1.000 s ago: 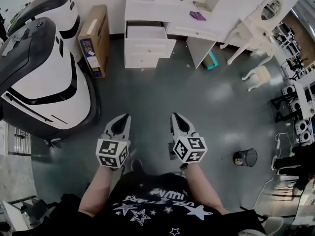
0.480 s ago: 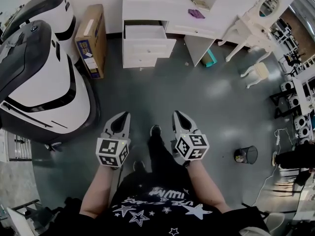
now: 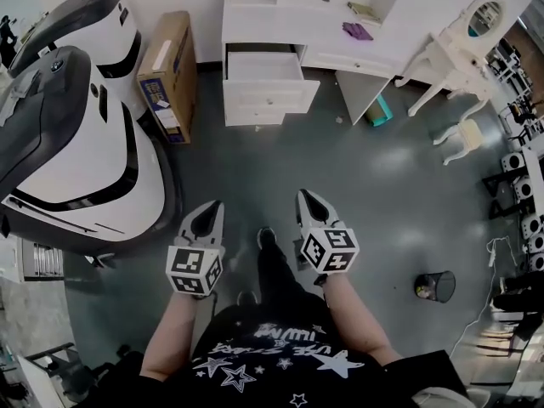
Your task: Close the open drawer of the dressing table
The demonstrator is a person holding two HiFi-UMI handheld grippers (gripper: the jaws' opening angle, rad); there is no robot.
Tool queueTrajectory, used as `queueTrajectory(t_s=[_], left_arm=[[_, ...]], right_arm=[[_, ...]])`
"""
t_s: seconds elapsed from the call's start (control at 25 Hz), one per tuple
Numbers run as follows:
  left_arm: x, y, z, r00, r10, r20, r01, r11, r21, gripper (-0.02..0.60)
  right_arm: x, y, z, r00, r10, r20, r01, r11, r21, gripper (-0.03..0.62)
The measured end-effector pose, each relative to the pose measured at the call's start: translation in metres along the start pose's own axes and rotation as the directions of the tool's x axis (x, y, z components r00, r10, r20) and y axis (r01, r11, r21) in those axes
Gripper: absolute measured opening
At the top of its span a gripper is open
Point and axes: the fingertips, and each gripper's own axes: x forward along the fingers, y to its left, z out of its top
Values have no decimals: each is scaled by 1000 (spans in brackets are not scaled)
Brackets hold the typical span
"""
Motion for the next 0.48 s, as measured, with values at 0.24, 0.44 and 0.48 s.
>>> queueTrajectory(t_s=[0.24,0.44,0.48], left_arm=[[56,12,19,1000,12,-10,-11,1000,11,9],[103,21,41,1000,18,-7,-18,1000,15,9],[112,21,46,1000,19,-5,-19,1000,17,9]], right_arm=[[51,-28,19,1000,19,-12,-19,1000,4,3],[91,-49,40,999,35,-17,-35,999,6,3],[98,-54,45,999,38,-17,-38,999,7,3]])
